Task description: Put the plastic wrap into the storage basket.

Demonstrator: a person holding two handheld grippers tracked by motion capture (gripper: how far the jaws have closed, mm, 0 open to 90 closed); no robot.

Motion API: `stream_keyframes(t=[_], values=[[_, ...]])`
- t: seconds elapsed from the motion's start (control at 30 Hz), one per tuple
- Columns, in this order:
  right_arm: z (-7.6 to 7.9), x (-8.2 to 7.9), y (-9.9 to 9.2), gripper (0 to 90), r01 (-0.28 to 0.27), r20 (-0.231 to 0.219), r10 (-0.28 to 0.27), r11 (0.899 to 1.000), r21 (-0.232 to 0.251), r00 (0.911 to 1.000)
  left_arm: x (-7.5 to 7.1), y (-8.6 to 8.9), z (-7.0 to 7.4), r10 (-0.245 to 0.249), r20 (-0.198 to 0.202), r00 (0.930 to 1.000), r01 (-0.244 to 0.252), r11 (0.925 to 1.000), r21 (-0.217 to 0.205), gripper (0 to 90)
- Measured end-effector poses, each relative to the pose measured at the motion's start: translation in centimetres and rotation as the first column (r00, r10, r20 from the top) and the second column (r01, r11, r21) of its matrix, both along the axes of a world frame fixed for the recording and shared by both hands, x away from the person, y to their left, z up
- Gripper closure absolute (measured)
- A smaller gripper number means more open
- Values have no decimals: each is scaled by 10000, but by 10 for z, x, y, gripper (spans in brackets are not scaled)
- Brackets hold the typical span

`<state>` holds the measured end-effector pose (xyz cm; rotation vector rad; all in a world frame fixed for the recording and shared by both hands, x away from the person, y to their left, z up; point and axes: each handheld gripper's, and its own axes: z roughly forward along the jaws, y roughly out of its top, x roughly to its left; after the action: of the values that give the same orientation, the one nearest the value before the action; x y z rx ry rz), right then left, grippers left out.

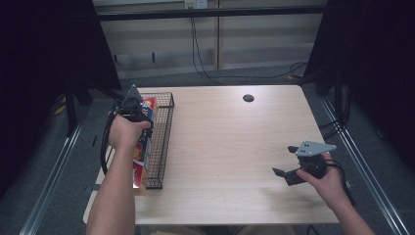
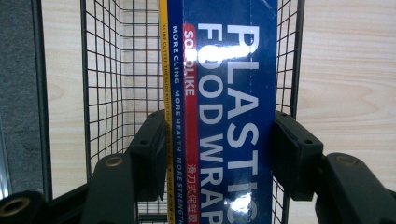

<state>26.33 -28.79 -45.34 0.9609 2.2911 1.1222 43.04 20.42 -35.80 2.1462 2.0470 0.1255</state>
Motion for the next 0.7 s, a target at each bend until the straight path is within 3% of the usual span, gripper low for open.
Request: stream_keyframes(t=[0.7], values=[[0, 0, 1, 45, -44, -66, 45, 10000, 59, 10000, 6, 1, -12, 141, -166, 9998, -140, 9999, 46, 437]])
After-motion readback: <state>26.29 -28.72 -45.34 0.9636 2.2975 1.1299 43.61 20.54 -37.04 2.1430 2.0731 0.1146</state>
